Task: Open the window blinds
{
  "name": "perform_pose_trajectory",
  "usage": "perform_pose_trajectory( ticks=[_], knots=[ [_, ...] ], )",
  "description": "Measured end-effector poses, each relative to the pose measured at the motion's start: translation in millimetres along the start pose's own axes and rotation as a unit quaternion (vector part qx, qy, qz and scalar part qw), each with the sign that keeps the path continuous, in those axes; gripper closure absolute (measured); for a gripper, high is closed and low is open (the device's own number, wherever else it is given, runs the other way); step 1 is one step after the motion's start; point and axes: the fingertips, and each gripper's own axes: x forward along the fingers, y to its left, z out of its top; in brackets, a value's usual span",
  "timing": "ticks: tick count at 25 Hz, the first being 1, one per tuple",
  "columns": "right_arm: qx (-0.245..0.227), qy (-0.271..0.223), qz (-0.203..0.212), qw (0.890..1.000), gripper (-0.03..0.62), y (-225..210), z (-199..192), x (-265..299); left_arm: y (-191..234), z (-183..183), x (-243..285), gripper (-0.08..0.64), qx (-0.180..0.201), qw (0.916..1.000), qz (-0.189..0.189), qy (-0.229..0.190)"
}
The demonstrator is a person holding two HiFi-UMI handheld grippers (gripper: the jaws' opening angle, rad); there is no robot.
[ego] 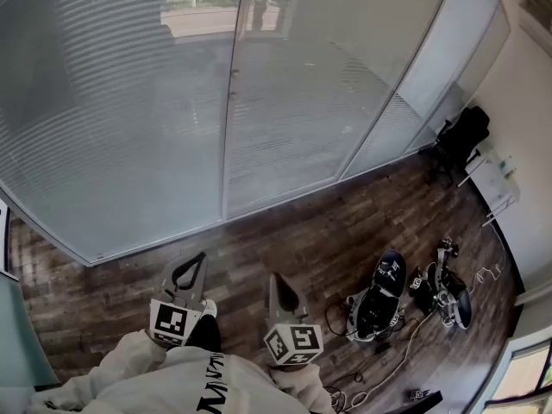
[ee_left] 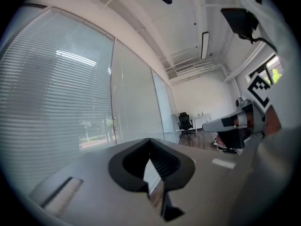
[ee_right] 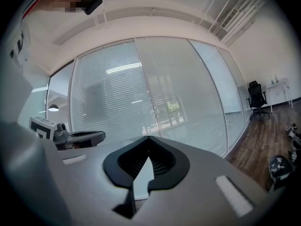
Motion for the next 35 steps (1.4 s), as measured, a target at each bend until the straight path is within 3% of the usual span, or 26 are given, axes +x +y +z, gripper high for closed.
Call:
perform_pose_trajectory(
  ticks=[17,35],
  knots=[
    [0.001,0.011,-0.009,1.000,0.591,-6.7,22.5,121.8,88.4,-7.6,85.5,0.560,-0.008,0.9998,-0.010,0.012],
    [-0.023,0.014,-0.021,0.999,0.591,-3.7,28.2,178.5,132.6,-21.8,119.8,0.560,-0.026,0.9995,-0.014,-0.004]
  ],
)
